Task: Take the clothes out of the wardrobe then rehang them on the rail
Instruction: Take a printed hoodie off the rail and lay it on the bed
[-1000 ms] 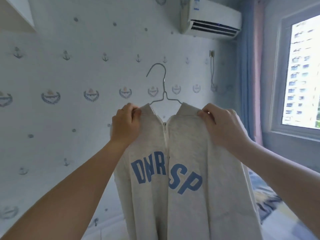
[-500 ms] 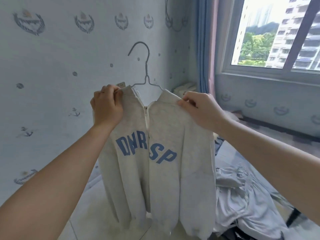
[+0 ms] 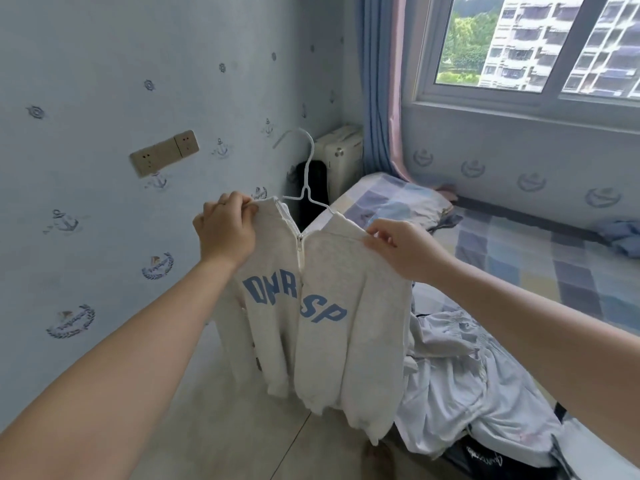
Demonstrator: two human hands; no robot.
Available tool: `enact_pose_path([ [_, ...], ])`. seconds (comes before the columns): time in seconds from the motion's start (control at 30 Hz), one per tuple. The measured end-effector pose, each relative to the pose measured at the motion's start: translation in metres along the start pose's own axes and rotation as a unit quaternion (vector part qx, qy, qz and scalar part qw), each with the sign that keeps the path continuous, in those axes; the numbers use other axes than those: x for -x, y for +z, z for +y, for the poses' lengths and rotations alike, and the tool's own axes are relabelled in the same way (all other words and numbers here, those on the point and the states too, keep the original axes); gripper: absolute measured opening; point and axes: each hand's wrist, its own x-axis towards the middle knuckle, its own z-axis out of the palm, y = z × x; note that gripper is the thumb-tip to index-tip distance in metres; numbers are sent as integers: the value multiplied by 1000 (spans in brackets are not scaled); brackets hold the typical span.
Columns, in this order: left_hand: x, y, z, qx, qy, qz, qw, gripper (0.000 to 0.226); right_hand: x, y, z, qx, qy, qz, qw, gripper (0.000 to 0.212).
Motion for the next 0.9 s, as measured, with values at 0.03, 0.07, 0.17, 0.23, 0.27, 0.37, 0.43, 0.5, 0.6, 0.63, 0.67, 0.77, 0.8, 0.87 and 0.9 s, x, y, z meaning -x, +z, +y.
enact_pose_path([
  [0.03, -6, 13, -2, 0, -3, -10, 1000, 22, -10, 6, 11, 4, 7, -3, 1000, 8],
  [0.07, -12, 27, -4, -1, -7, -19, 1000, 22, -20, 12, 22, 8, 14, -7, 1000, 8],
  [0.17, -37, 73, -8, 4, -21, -44, 999, 20, -55, 25, 59, 20, 25, -18, 999, 8],
  [0.23, -58, 105, -8, 8, -22, -50, 998, 19, -81, 32, 84, 31, 31, -18, 999, 8],
  [0.27, -68, 121, -7, 9, -21, -52, 998, 19, -94, 34, 97, 35, 35, -18, 999, 8],
  [0.37, -96, 167, -8, 13, -25, -68, 997, 19, -133, 41, 135, 35, 54, -24, 998, 10],
  [0.43, -113, 195, -8, 14, -24, -83, 996, 18, -155, 47, 157, 35, 69, -30, 997, 11],
  [0.5, -128, 221, -9, 10, -34, -101, 994, 17, -175, 53, 177, 34, 81, -33, 996, 10],
  [0.6, -147, 255, -12, 6, -41, -129, 991, 17, -200, 63, 201, 28, 95, -36, 994, 9],
  [0.63, -150, 263, -13, 4, -40, -138, 990, 17, -205, 66, 207, 28, 98, -38, 994, 10],
  [0.67, -157, 274, -16, 4, -37, -149, 988, 17, -213, 71, 216, 27, 105, -38, 993, 11],
  [0.77, -175, 311, -24, 8, -39, -181, 983, 17, -234, 87, 238, 42, 133, -38, 989, 13],
  [0.8, -181, 324, -28, 9, -42, -195, 980, 18, -242, 93, 246, 44, 145, -40, 988, 14],
  [0.87, -193, 350, -36, 11, -42, -225, 973, 19, -257, 104, 258, 46, 173, -50, 982, 14],
  [0.9, -199, 364, -41, 14, -39, -239, 970, 20, -266, 111, 265, 51, 188, -55, 979, 14],
])
